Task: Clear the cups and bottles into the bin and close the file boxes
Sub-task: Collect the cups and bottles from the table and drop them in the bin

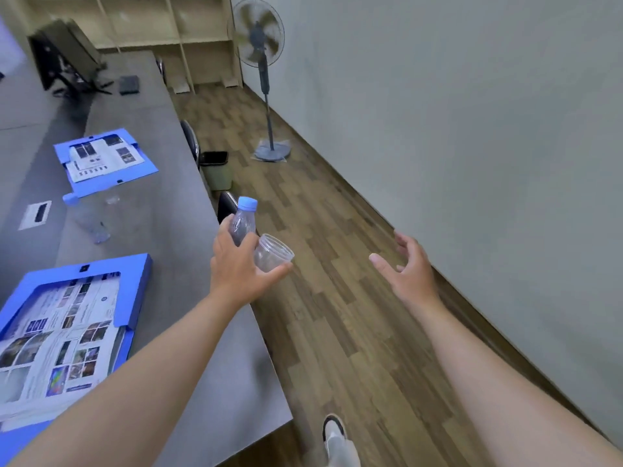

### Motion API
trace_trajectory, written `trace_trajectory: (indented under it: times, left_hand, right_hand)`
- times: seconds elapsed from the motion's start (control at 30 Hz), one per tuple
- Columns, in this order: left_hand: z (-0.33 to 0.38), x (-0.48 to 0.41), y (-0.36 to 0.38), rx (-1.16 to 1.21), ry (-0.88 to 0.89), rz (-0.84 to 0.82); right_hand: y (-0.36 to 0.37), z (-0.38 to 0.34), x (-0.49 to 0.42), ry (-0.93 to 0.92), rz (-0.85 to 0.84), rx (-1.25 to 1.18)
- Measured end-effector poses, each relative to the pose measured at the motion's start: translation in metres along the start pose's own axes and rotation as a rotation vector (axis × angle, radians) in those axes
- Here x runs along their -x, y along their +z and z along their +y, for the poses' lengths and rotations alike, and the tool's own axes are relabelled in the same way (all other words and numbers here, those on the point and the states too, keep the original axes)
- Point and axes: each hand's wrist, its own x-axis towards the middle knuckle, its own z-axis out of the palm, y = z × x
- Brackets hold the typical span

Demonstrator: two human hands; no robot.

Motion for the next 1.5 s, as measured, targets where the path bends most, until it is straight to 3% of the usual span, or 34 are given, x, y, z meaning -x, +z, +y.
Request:
trace_trajectory:
  times: [0.33,0.83,1.07,1.5]
  left_hand:
    - [-0.038,-0.108,0.072,-0.046,-0.243,0.127]
    - [-0.095,-0.213,0.057,-0.277,-0.609,0.328]
    - [-0.112,-0.252,0.066,-0.364,-0.844,0.541]
    - [-0.139,-0.272,0.057,-0.558,-1.12,0.769]
  right_hand:
    - [0.068,0.011,-0.194,-0.085,-0.262,-0.004]
    - [0.251,-0.048,-0.386,-0.273,-0.712,-0.099]
    - [0.343,-0.075,-0.482,-0.395,-0.945,-0.149]
    - [0.51,-0.158,-0.518,-0.606,-1.363,-0.192]
